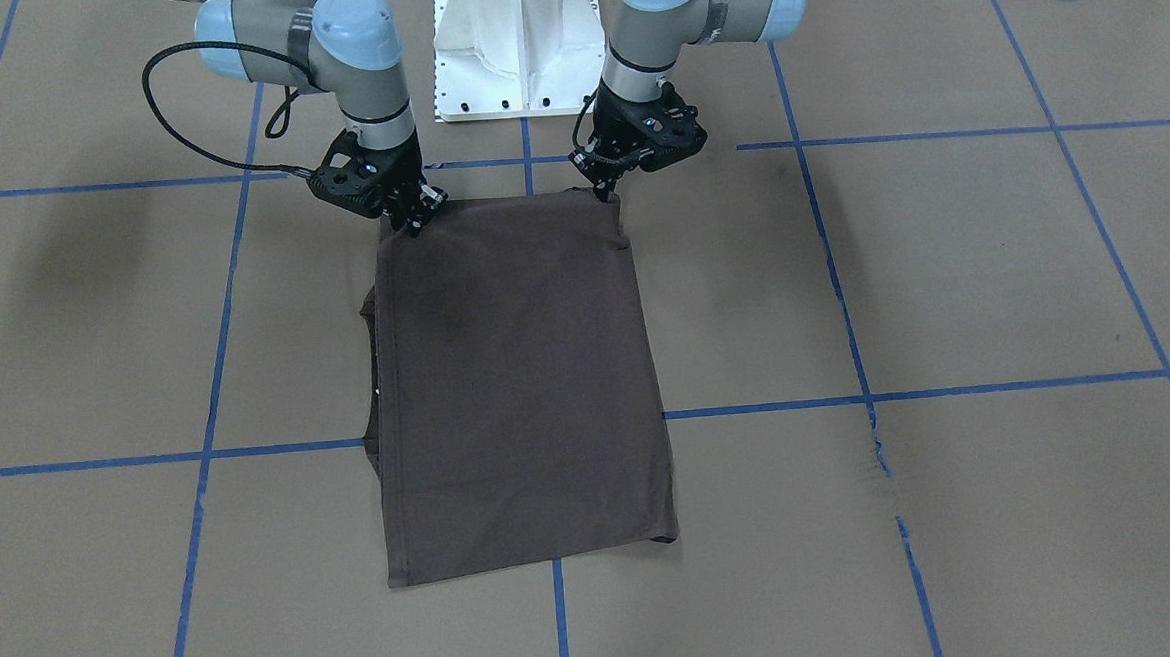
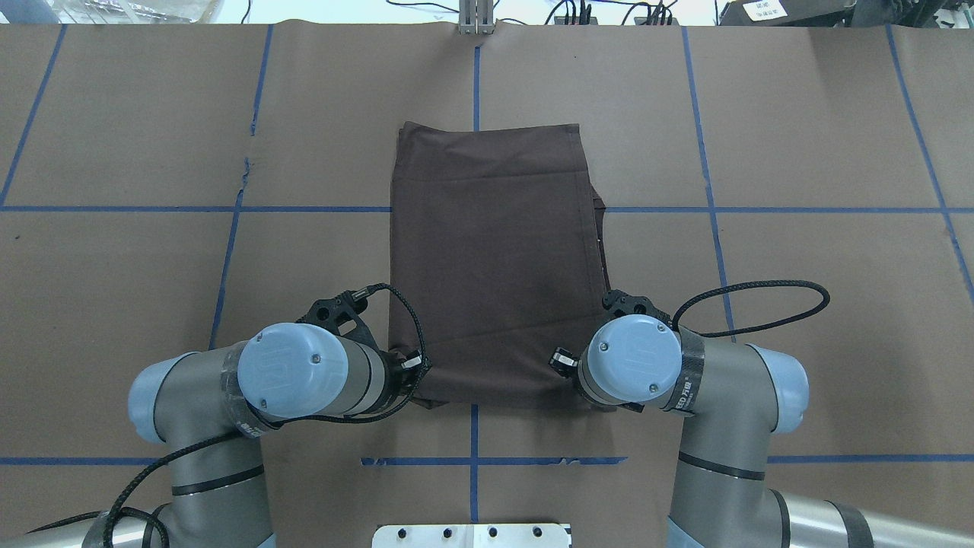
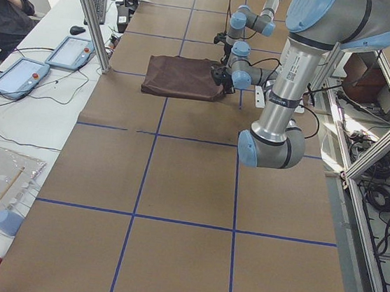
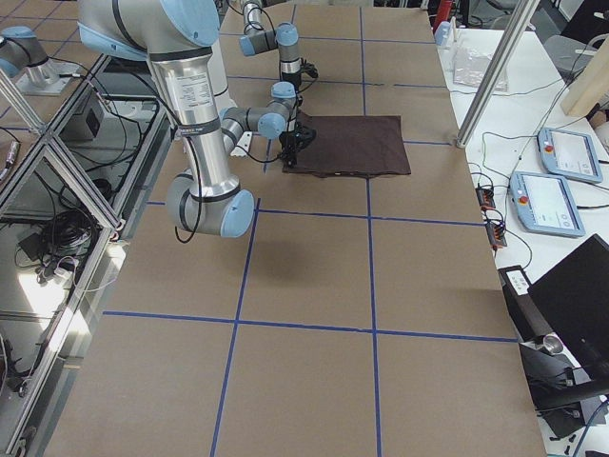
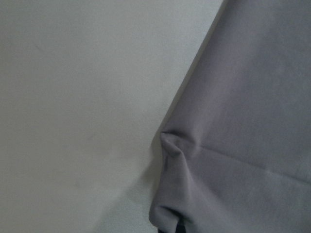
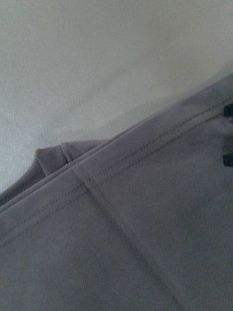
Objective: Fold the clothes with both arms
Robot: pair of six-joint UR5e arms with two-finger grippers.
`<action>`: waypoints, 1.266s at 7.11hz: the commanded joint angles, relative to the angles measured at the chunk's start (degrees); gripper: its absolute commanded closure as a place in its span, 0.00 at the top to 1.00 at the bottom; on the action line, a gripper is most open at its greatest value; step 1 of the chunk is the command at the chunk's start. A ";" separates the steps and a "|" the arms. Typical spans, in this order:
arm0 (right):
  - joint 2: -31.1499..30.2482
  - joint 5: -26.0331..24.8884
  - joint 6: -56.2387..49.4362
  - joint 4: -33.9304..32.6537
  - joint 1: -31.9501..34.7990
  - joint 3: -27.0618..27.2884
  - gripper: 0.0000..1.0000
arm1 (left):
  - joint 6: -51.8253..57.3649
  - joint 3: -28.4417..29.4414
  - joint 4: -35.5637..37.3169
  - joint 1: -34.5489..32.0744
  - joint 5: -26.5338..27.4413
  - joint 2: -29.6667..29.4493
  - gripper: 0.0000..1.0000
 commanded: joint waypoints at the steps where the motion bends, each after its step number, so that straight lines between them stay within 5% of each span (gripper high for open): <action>1: -0.01 0.03 0.06 0.00 0.00 0.01 1.00 | -0.02 0.00 0.00 -0.17 0.00 -0.03 0.00; 7: -0.36 -0.23 -0.03 -0.18 -1.14 -0.69 0.98 | -0.02 -0.17 0.00 -0.09 0.00 -0.12 0.00; 9: -0.28 -0.15 -0.12 -0.17 -0.97 -0.69 0.21 | -0.02 -0.35 0.09 -0.09 0.00 -0.03 0.00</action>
